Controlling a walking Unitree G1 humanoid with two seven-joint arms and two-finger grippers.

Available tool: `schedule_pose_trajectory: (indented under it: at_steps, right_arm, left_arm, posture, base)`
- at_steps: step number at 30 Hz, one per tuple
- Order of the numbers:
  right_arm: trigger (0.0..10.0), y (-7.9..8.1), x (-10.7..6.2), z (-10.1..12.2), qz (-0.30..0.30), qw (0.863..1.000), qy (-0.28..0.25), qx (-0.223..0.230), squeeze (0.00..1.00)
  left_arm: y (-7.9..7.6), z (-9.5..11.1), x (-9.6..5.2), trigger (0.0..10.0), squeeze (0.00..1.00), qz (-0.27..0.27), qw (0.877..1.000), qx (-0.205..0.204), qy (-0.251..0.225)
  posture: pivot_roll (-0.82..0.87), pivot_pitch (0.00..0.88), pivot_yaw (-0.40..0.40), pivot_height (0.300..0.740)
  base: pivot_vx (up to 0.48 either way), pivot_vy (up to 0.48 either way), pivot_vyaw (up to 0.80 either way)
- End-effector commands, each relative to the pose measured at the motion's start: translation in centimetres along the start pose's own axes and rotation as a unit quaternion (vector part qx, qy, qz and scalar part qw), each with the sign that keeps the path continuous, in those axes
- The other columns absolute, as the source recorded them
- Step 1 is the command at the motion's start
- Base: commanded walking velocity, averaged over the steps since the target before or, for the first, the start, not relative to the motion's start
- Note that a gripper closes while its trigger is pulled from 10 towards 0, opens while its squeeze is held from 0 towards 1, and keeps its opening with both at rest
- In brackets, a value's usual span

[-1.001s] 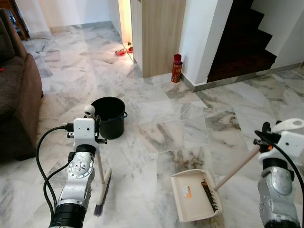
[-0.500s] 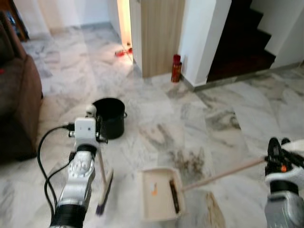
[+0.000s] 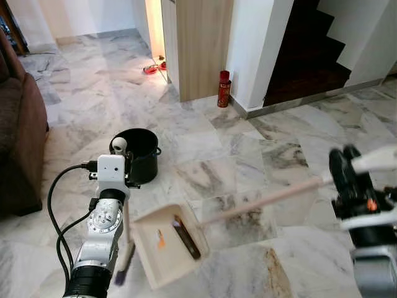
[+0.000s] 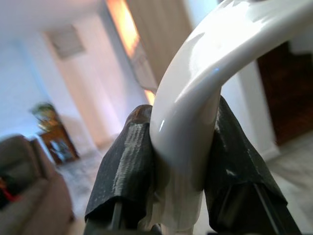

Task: Sweep floor

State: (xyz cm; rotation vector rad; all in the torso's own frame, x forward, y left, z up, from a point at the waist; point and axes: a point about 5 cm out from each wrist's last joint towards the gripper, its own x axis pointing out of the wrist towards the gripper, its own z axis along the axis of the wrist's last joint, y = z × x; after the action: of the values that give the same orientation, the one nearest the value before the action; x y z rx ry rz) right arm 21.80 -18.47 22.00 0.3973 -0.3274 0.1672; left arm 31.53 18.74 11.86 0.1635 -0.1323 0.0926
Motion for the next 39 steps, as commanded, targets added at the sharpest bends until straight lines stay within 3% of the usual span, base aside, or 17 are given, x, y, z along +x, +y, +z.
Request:
schedule_pose_trajectory:
  at_steps: [1,2,6,9,11,13,19,23,27,31,39]
  right_arm:
    - [10.0,1.7,0.5,0.6,0.029,0.999,-0.012,0.029,0.0]
    - [10.0,1.7,0.5,0.6,0.029,0.999,-0.012,0.029,0.0]
    - [10.0,2.8,5.1,0.9,0.002,0.999,-0.027,-0.027,0.0]
    - [10.0,3.2,6.5,1.4,0.011,0.997,-0.048,-0.062,0.0]
    - [10.0,2.8,8.0,1.4,-0.009,0.995,-0.05,-0.09,0.0]
    - [10.0,1.9,9.8,1.5,-0.058,0.993,-0.06,-0.083,0.0]
    - [10.0,1.0,13.5,0.3,-0.065,0.989,-0.078,-0.11,0.0]
    - [10.0,-0.7,13.9,-1.0,-0.08,0.986,-0.057,-0.133,0.0]
    - [10.0,-3.1,13.8,-2.6,-0.101,0.977,-0.024,-0.188,0.0]
    - [10.0,-4.8,13.6,-3.3,-0.115,0.973,-0.022,-0.199,0.0]
    - [10.0,-6.7,12.5,-4.9,-0.124,0.966,-0.003,-0.226,0.0]
  left_arm:
    - [-0.4,1.0,0.5,10.0,0.0,-0.004,1.0,-0.011,-0.025]
    - [-0.4,1.0,0.5,10.0,0.0,-0.004,1.0,-0.011,-0.025]
    - [-0.4,1.4,0.8,10.0,0.0,-0.001,0.999,-0.011,-0.031]
    - [-0.3,1.7,1.0,10.0,0.0,0.002,0.999,-0.012,-0.034]
    - [-0.3,1.9,1.2,10.0,0.0,0.003,0.999,-0.011,-0.038]
    - [-0.2,2.0,1.4,10.0,0.0,0.003,0.999,-0.011,-0.04]
    - [-0.1,2.2,1.7,10.0,0.0,0.003,0.999,-0.011,-0.044]
    - [0.1,2.5,1.9,10.0,0.0,0.005,0.999,-0.009,-0.048]
    - [0.8,2.8,2.2,10.0,0.0,0.014,0.998,-0.004,-0.053]
    - [1.0,2.9,2.3,10.0,0.0,0.017,0.998,-0.003,-0.055]
    - [0.6,2.8,2.3,10.0,0.0,0.013,0.998,-0.006,-0.055]
  posture:
    - [-0.08,0.0,0.01,0.74]
    - [-0.08,0.0,0.01,0.74]
    - [-0.08,0.0,0.013,0.74]
    - [-0.07,0.0,0.012,0.74]
    - [-0.07,0.0,0.015,0.74]
    - [-0.07,0.0,0.016,0.74]
    - [-0.06,0.0,0.015,0.74]
    - [-0.05,0.0,0.009,0.74]
    - [-0.03,0.0,0.001,0.74]
    - [-0.03,0.0,0.002,0.74]
    - [-0.03,0.0,0.0,0.74]
  base:
    - [0.0,0.0,0.0]
    - [0.0,0.0,0.0]
    - [0.0,0.0,0.0]
    - [0.0,0.0,0.0]
    - [0.0,0.0,0.0]
    - [0.0,0.0,0.0]
    - [0.0,0.0,0.0]
    - [0.0,0.0,0.0]
    - [0.0,0.0,0.0]
    - [0.0,0.0,0.0]
    - [0.0,0.0,0.0]
